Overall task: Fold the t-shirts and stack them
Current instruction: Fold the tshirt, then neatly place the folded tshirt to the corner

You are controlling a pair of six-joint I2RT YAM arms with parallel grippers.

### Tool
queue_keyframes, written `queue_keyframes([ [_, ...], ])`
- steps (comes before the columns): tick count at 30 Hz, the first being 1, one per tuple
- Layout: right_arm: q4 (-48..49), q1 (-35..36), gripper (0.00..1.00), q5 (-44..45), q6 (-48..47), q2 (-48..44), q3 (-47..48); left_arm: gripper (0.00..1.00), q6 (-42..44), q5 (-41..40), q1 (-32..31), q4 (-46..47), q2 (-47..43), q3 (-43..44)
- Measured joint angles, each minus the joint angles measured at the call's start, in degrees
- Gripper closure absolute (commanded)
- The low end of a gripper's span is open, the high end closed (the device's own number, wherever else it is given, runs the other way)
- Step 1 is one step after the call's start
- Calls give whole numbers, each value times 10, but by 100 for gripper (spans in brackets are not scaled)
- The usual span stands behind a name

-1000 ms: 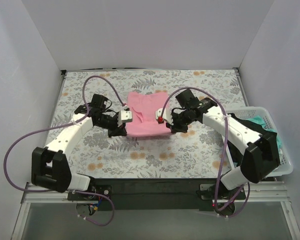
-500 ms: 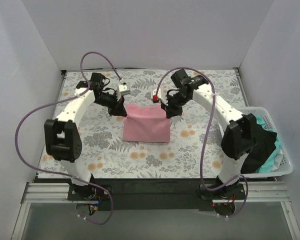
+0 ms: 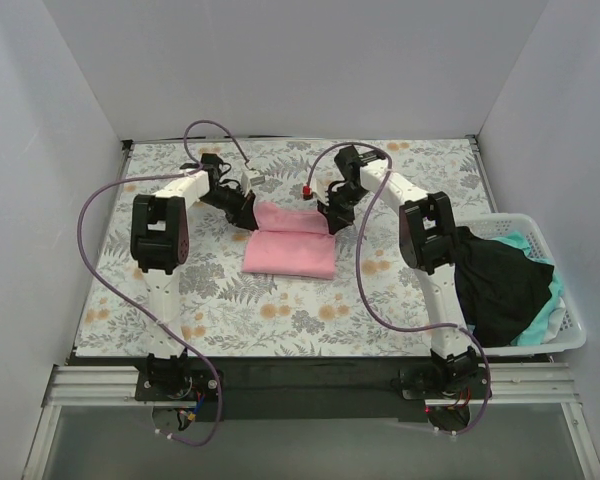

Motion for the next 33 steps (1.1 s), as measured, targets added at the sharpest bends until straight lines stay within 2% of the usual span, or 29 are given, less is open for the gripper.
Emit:
queue_keyframes([
  [4, 31, 1, 99, -4, 2, -25, -47, 95, -11, 16, -1, 21, -40, -90],
  [7, 57, 9, 99, -10, 6, -83, -148, 94, -15, 19, -5, 23, -95, -171],
  [8, 60, 14, 99, -12, 10, -106, -186, 92, -14, 19, -8, 22, -117, -200],
  [9, 63, 22, 96, -16, 14, -130, -224, 83, -13, 19, -11, 16, -139, -228],
  [10, 58, 27, 85, -18, 19, -147, -248, 78, -12, 19, -14, 10, -153, -245],
  [11, 52, 33, 63, -22, 31, -166, -273, 71, -7, 19, -18, 3, -172, -263],
  [12, 43, 40, 55, -27, 46, -181, -288, 64, 0, 19, -20, -7, -191, -278],
  [14, 28, 47, 42, -39, 70, -205, -297, 58, 10, 19, -20, -24, -228, -296],
  [15, 27, 45, 41, -51, 85, -216, -296, 53, 16, 19, -18, -31, -248, -302],
  [16, 23, 41, 40, -63, 99, -226, -290, 48, 22, 23, -17, -34, -268, -305],
  [19, 14, 16, 47, -113, 153, -235, -243, 46, 31, 39, -16, -24, -325, -308],
  [20, 14, 6, 56, -131, 174, -229, -218, 46, 31, 44, -17, -10, -342, -308],
  [23, 24, -17, 74, -184, 233, -197, -147, 47, 34, 55, -43, 47, -377, -318],
  [24, 30, -21, 77, -195, 249, -185, -132, 47, 34, 56, -59, 71, -381, -324],
  [29, 52, 3, 80, -228, 311, -108, -103, 48, 31, 47, -139, 175, -365, -369],
  [33, 69, 28, 80, -247, 345, -47, -91, 48, 27, 33, -167, 233, -339, -381],
])
